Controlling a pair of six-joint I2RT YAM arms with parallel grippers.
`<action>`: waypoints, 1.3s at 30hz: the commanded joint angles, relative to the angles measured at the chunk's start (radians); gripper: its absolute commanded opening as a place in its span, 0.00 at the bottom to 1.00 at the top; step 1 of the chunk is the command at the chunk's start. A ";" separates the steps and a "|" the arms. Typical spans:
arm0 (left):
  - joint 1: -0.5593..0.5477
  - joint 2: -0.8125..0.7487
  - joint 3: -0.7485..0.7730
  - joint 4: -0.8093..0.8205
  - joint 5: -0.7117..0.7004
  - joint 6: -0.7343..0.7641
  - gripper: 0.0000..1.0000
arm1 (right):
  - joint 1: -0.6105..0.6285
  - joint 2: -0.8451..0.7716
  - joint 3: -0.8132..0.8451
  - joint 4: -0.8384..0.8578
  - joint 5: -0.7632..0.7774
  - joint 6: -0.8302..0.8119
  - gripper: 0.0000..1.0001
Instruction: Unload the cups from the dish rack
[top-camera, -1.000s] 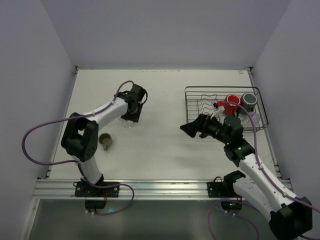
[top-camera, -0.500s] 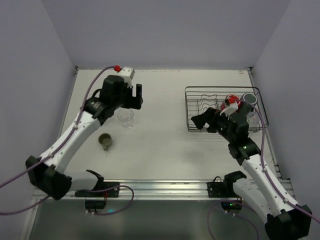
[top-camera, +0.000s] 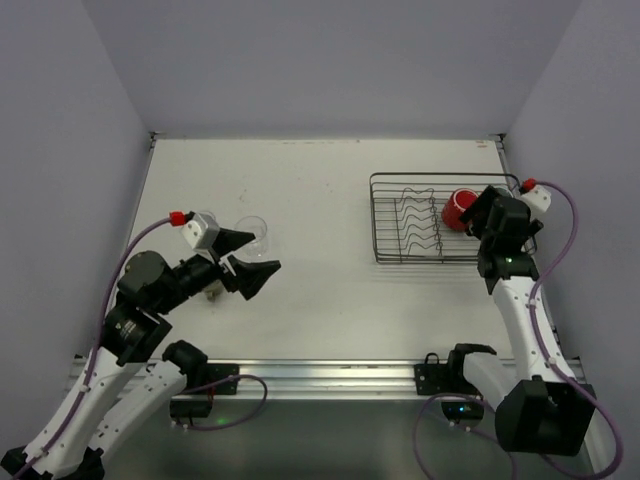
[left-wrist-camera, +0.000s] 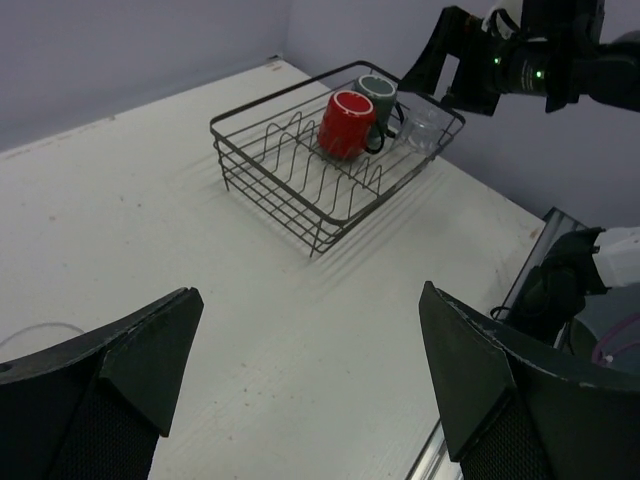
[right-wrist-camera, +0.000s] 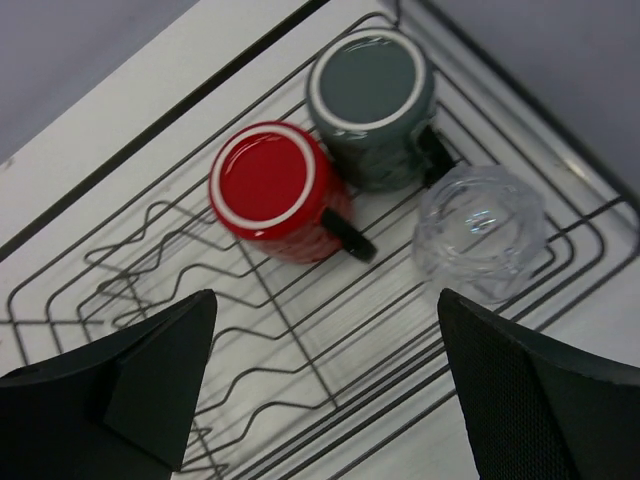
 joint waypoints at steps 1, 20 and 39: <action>-0.070 -0.032 -0.067 0.030 0.004 -0.006 0.98 | -0.075 0.011 0.060 -0.002 0.179 -0.050 0.94; -0.289 -0.123 -0.041 -0.112 -0.375 0.016 1.00 | -0.306 0.384 0.138 -0.025 -0.031 -0.101 0.97; -0.267 -0.051 -0.038 -0.109 -0.375 0.016 1.00 | -0.291 0.196 0.190 -0.009 -0.164 -0.062 0.39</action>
